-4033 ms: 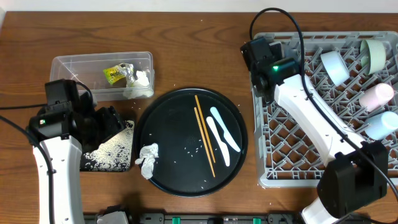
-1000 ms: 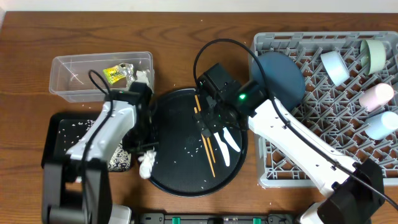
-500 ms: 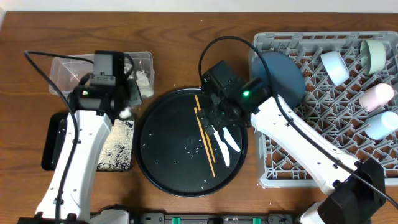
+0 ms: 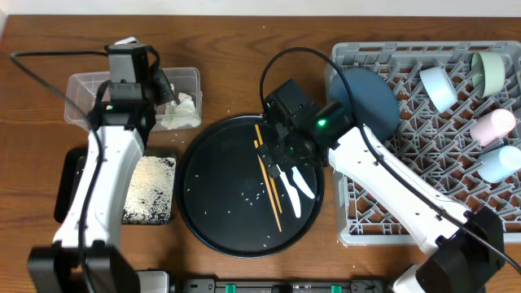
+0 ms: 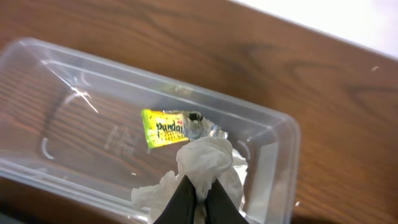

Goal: Sort waste into correct bins and load items into the dishwasher rack
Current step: 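Grasp the tissue with the left gripper and drop it in the clear bin, then lower the right gripper onto one chopstick and grasp it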

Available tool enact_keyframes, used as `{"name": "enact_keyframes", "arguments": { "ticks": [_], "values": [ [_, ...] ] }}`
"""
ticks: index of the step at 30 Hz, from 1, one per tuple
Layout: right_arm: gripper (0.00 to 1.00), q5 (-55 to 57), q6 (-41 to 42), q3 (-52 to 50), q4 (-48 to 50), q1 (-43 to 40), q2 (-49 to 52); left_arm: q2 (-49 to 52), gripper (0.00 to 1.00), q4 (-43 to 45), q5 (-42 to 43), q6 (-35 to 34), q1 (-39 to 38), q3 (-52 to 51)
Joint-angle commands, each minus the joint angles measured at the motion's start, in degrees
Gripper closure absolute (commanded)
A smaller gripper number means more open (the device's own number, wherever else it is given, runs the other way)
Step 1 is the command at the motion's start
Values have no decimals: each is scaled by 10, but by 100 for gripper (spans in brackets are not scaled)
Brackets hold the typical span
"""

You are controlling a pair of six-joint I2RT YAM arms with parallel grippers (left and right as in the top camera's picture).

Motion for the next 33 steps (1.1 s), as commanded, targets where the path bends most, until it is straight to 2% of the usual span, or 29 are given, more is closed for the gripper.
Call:
{"name": "enact_keyframes", "arguments": {
  "ticks": [1, 4, 5, 8, 10, 15, 18, 21, 25, 29, 33],
  "values": [
    [3, -4, 10, 1, -1, -5, 0, 38, 94, 0, -7, 3, 4, 5],
    [3, -4, 10, 1, -1, -5, 0, 60, 92, -8, -7, 3, 8, 5],
    [3, -4, 10, 1, -1, -5, 0, 64, 85, -10, -7, 3, 11, 5],
    [3, -4, 10, 1, -1, -5, 0, 61, 55, -12, -7, 3, 20, 5],
    [2, -4, 10, 1, -1, -5, 0, 50, 46, -12, -7, 3, 28, 5],
    [1, -9, 10, 1, 0, -5, 0, -12, 44, -45, -7, 3, 46, 5],
    [1, -34, 10, 1, 4, -5, 0, -59, 42, -117, -6, -5, 51, 5],
    [1, -74, 10, 1, 22, -5, 0, -95, 38, -220, -2, -44, 51, 5],
    [1, -87, 45, 0, 61, 5, 2, -103, 33, -349, -2, -89, 51, -1],
    [1, -77, 73, 0, 75, 19, 10, -103, 32, -402, -2, -89, 51, -25],
    [8, -78, 96, 0, 69, 39, 38, -103, 32, -423, -2, -89, 52, -35]
  ]
}}
